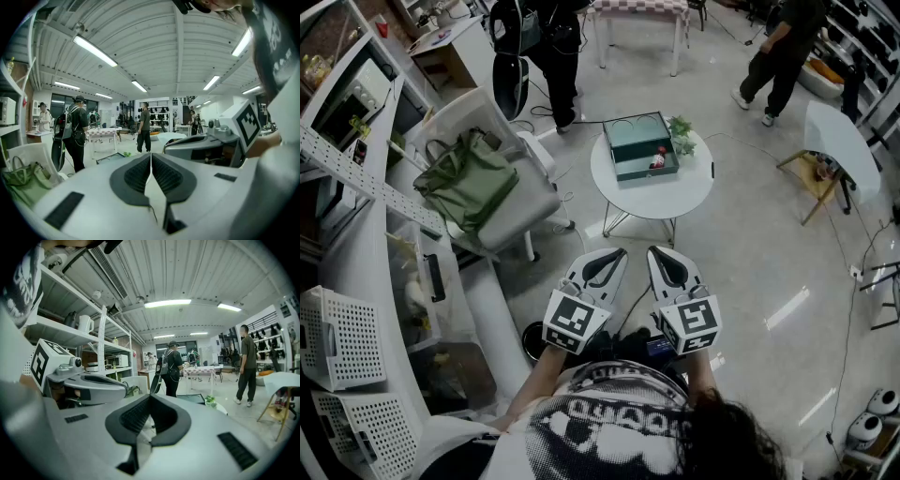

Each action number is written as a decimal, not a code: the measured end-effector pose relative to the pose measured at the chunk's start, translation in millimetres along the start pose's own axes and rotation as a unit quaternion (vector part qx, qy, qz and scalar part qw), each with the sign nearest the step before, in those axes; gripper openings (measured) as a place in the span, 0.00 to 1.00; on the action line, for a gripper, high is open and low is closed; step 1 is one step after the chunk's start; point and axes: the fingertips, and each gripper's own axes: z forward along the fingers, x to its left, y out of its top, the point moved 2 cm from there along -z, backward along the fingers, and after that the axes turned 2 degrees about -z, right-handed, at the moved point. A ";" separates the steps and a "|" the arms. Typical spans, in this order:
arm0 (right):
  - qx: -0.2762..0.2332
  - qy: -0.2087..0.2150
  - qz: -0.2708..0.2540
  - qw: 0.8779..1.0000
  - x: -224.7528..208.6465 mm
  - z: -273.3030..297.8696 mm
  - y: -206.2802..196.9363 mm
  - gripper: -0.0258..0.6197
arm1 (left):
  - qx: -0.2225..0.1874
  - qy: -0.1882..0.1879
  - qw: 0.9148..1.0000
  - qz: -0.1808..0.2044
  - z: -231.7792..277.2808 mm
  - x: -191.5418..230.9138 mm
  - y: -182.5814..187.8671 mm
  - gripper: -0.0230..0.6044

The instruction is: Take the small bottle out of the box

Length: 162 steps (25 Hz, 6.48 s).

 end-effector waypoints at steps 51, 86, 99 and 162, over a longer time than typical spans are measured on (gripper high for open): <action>0.044 0.000 0.078 0.996 -197.7 120.3 -18.5 0.04 | 0.074 0.008 0.997 -0.016 204.8 119.1 -9.2 0.07; 0.137 0.035 0.156 0.978 -296.5 255.7 -60.3 0.04 | 0.086 0.040 0.994 -0.050 304.3 205.5 -7.8 0.06; 0.301 0.104 0.175 0.932 -337.0 331.6 -151.2 0.16 | 0.088 0.150 0.981 -0.091 332.4 201.6 0.6 0.06; 0.392 0.182 0.271 0.860 -259.8 368.9 -167.0 0.38 | 0.104 0.239 0.956 -0.136 207.9 243.2 -55.8 0.06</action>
